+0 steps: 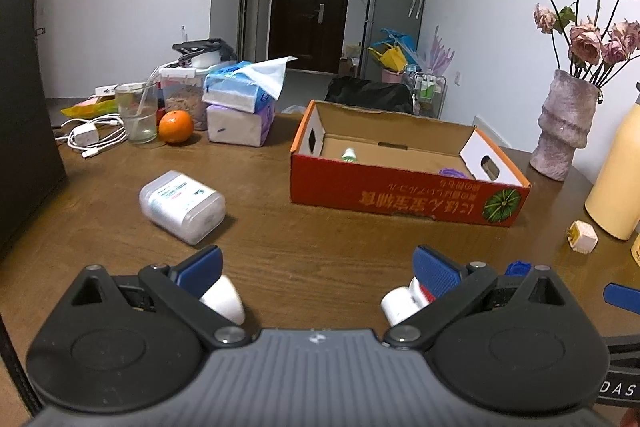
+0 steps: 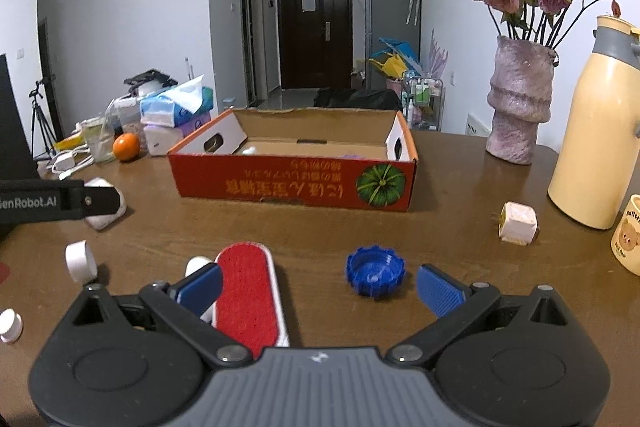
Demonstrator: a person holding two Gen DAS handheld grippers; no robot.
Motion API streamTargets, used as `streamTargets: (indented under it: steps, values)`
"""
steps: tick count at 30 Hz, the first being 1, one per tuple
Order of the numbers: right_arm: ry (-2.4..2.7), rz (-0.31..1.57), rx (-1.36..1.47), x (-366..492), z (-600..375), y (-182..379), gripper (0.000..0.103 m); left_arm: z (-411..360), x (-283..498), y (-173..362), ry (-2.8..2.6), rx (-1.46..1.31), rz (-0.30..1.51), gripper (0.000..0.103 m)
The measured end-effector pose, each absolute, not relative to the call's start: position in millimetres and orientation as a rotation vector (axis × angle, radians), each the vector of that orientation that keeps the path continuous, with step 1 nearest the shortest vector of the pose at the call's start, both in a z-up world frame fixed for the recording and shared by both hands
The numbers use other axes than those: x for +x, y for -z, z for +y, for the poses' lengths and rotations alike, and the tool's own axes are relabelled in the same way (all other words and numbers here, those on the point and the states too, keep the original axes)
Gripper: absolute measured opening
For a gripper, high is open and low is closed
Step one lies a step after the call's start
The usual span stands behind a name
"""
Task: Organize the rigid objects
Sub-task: 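Withdraw both tools from the box back over the table, then lower the left tool onto the white cap and close on it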
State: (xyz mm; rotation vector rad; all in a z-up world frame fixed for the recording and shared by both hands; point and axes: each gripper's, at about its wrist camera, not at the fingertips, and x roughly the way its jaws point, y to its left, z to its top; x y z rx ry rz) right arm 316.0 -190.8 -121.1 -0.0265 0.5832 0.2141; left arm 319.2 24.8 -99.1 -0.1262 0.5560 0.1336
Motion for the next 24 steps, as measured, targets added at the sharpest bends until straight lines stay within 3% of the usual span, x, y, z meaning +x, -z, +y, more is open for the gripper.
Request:
streamTargets:
  steps: [24]
  values:
    - [-0.233,0.688,-0.106,309,-164,157,0.103,80,264,123,-0.205,-0.143,0.581,0.103]
